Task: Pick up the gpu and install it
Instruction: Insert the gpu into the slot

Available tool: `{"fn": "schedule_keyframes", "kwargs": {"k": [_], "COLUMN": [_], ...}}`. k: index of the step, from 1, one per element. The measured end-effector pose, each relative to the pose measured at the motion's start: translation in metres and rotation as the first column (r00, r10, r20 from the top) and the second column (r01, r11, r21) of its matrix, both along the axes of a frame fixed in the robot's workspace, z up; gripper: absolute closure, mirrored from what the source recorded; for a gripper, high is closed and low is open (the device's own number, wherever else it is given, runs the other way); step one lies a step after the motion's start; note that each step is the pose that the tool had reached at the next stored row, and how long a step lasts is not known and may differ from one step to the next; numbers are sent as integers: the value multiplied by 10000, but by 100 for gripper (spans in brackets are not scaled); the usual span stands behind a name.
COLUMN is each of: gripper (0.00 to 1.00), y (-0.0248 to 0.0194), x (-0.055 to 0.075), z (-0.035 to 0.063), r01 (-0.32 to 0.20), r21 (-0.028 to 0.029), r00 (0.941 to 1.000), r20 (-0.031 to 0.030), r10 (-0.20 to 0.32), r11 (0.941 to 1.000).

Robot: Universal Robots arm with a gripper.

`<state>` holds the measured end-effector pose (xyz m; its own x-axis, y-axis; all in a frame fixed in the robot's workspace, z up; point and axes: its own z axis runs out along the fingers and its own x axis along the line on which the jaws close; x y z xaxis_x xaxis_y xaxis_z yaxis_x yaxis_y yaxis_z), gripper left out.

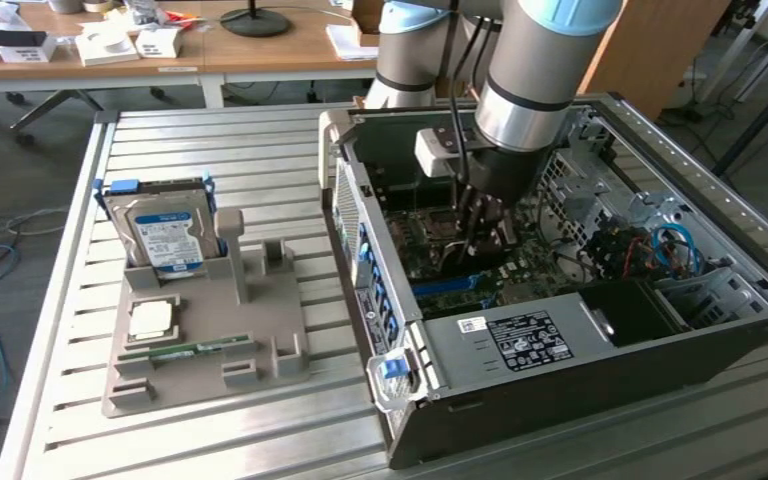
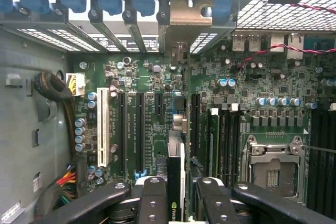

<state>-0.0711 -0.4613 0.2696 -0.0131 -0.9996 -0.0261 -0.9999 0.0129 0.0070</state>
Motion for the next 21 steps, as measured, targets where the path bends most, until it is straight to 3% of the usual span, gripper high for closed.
{"fn": "schedule_keyframes", "kwargs": {"k": [21], "gripper": [74], "y": [-2], "x": [-29], "z": [-54], "r01": [-2], "r21": [-1], "r00": [10000], "r20": [-1], "r10": [2], "r11": [10000]}}
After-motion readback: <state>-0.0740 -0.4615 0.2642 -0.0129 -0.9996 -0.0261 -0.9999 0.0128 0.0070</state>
